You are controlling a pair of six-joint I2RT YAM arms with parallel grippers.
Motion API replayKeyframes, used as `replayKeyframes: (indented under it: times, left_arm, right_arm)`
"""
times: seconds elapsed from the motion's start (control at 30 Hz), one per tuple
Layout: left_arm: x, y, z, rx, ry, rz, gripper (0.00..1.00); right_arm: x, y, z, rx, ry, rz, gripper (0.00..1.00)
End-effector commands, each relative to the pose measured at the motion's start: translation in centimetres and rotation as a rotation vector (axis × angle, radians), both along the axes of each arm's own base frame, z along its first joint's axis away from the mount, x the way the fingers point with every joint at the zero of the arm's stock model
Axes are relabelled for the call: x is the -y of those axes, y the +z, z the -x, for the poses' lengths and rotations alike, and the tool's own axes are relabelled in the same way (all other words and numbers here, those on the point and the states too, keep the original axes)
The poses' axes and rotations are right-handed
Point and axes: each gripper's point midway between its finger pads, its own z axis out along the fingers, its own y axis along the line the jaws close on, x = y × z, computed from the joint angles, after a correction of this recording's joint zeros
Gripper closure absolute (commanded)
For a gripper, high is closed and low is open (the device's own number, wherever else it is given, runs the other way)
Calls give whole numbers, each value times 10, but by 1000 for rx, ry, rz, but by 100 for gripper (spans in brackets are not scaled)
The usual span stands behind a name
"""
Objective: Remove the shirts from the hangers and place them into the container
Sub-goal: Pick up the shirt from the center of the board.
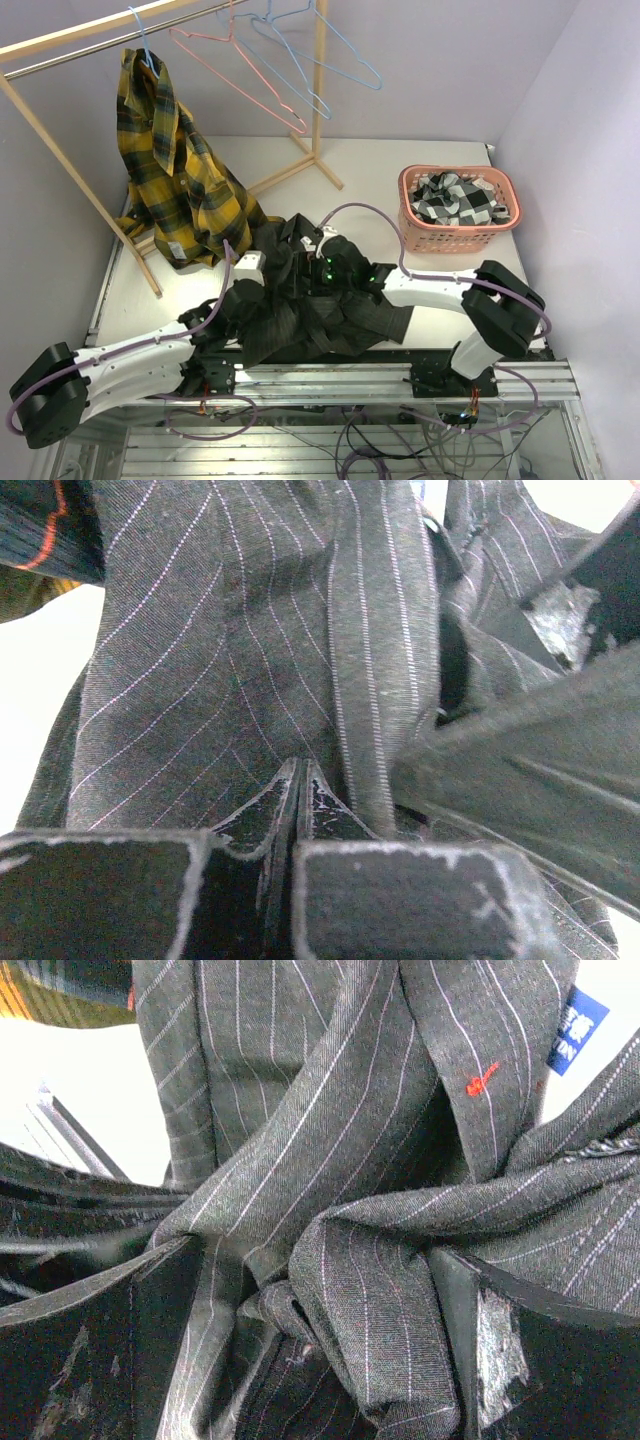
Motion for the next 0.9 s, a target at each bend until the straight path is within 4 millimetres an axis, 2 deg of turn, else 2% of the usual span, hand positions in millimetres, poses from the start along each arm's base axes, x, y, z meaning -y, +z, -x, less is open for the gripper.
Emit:
replayKeyframes:
  times: [0.0, 0.1, 0.27, 0.47, 0.53, 0.67, 0.7, 0.8, 0.87]
  left_arm:
    - [24, 16, 0, 51, -68, 103, 93]
    - [31, 16, 2, 55, -100, 107, 93]
    - [45, 24, 6, 92, -149, 128, 93]
    - [54, 34, 10, 125, -181, 130, 93]
    - [55, 35, 12, 127, -186, 129, 93]
    - [52, 39, 19, 130, -192, 124, 93]
    - [50, 41, 21, 132, -188, 121, 93]
    - [43, 52, 23, 144, -187, 112, 93]
    - [40, 67, 24, 162, -193, 111, 93]
  right_arm:
    - [-17, 15, -19, 36, -49, -44, 6]
    - [-17, 6, -25, 17, -87, -14, 6]
    - [-9, -26, -31, -64, -160, 97, 7]
    - [-8, -60, -26, -149, -169, 146, 15]
    - [-4, -72, -27, -179, -193, 155, 26]
    - [12, -92, -28, -232, -218, 150, 92]
    - [16, -93, -29, -234, -219, 149, 100]
    - [31, -87, -36, -199, -233, 168, 100]
    - [47, -77, -44, -163, -260, 190, 100]
